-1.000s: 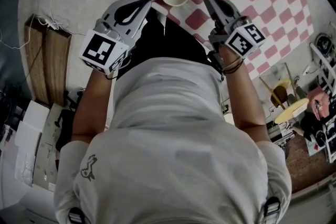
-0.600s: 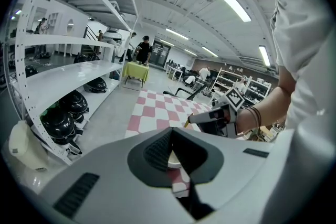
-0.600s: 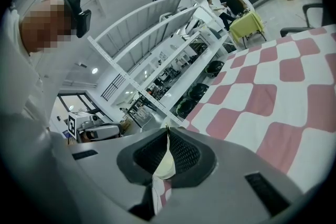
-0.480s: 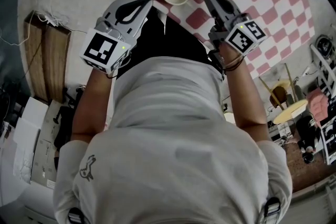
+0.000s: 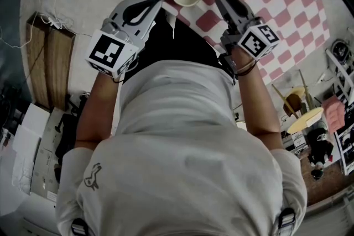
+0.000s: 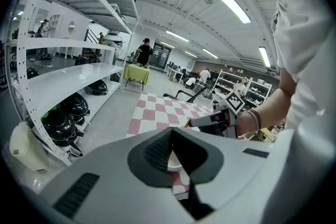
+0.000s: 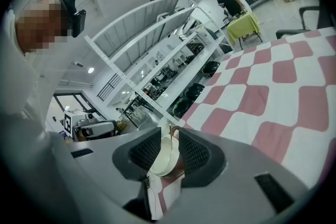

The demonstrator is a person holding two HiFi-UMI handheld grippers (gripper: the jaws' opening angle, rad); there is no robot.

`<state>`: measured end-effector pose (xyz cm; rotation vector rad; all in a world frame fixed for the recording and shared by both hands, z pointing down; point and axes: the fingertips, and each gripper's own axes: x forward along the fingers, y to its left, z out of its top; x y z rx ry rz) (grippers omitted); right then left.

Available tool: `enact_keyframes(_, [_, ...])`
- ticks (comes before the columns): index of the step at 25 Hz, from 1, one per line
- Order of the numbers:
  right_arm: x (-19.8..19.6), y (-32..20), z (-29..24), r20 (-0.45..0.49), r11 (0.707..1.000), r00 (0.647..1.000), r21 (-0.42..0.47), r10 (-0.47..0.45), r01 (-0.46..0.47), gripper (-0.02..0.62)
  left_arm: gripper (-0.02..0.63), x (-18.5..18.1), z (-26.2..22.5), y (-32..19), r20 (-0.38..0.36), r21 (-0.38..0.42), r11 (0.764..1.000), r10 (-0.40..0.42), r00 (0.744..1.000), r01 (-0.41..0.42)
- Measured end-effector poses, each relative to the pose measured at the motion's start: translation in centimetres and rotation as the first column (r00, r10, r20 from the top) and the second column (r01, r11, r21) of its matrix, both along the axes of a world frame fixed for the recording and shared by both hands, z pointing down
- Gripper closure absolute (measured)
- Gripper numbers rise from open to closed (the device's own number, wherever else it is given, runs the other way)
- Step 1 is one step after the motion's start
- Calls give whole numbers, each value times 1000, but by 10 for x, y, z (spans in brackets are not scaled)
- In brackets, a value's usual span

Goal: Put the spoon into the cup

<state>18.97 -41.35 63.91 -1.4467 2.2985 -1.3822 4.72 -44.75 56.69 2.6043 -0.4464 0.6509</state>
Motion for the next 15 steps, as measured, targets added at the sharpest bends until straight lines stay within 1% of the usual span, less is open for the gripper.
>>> enact_keyframes(5, [7, 4, -15, -33, 998, 998, 29, 55, -55, 503, 592, 3, -20, 1, -40, 34, 999, 6, 999, -5])
enact_keyframes(10, [8, 11, -35, -52, 995, 996, 67, 76, -73, 503, 592, 2, -43, 5, -66, 74, 997, 19, 998, -14])
enact_keyframes(13, [6, 13, -58, -59, 990, 994, 108, 92, -86, 503, 592, 0, -59, 10, -75, 104, 994, 29, 997, -21])
enact_keyframes(15, [1, 18, -73, -79, 988, 993, 136, 89, -77, 502, 592, -3, -72, 15, -83, 129, 991, 40, 996, -29])
